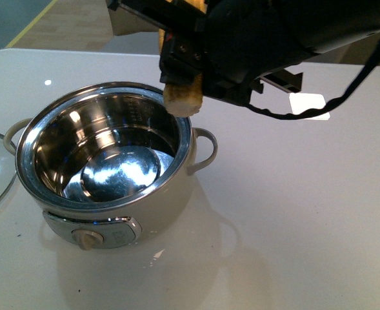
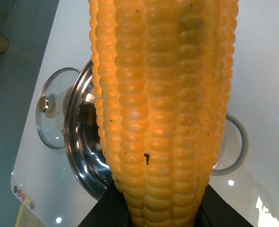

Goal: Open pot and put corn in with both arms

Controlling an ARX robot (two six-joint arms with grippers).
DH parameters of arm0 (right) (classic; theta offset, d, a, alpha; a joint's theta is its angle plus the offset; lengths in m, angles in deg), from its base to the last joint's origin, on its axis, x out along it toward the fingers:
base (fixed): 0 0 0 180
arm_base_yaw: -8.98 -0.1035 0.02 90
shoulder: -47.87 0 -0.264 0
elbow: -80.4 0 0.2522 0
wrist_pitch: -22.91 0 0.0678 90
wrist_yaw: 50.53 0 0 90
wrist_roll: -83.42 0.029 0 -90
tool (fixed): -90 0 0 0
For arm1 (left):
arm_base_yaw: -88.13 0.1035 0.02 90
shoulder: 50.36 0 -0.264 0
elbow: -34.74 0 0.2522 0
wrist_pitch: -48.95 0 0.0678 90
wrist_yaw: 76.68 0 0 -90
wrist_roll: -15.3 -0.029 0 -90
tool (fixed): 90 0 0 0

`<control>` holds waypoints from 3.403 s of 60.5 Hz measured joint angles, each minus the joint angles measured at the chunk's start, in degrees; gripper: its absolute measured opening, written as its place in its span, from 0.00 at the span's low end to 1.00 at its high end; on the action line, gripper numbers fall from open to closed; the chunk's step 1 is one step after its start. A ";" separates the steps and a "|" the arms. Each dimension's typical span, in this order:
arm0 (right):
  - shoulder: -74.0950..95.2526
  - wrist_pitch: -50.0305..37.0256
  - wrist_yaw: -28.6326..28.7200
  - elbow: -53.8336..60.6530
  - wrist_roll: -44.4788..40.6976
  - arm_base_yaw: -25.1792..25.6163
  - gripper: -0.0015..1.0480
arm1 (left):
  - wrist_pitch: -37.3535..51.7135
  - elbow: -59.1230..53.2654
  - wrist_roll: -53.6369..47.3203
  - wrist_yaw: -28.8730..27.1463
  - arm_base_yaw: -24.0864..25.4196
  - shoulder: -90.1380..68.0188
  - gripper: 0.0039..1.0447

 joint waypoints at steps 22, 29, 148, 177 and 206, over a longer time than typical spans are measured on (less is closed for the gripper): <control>11.23 5.64 0.35 -10.58 2.62 -4.79 0.15 | 0.00 0.00 0.00 0.00 0.00 0.00 0.94; 15.26 8.15 0.42 -14.58 3.19 -5.49 0.15 | 0.00 0.00 0.00 0.00 0.00 0.00 0.94; -67.73 -22.32 -16.17 51.06 -32.39 25.18 0.47 | 0.00 0.00 -0.02 0.00 0.00 0.00 0.94; -81.72 -15.56 -6.56 58.34 -34.62 35.19 0.02 | 0.00 0.02 -0.02 0.00 0.00 0.00 0.94; -91.03 -9.51 -6.54 60.26 -34.62 35.23 0.02 | 0.00 0.00 -0.02 0.00 0.00 0.00 0.94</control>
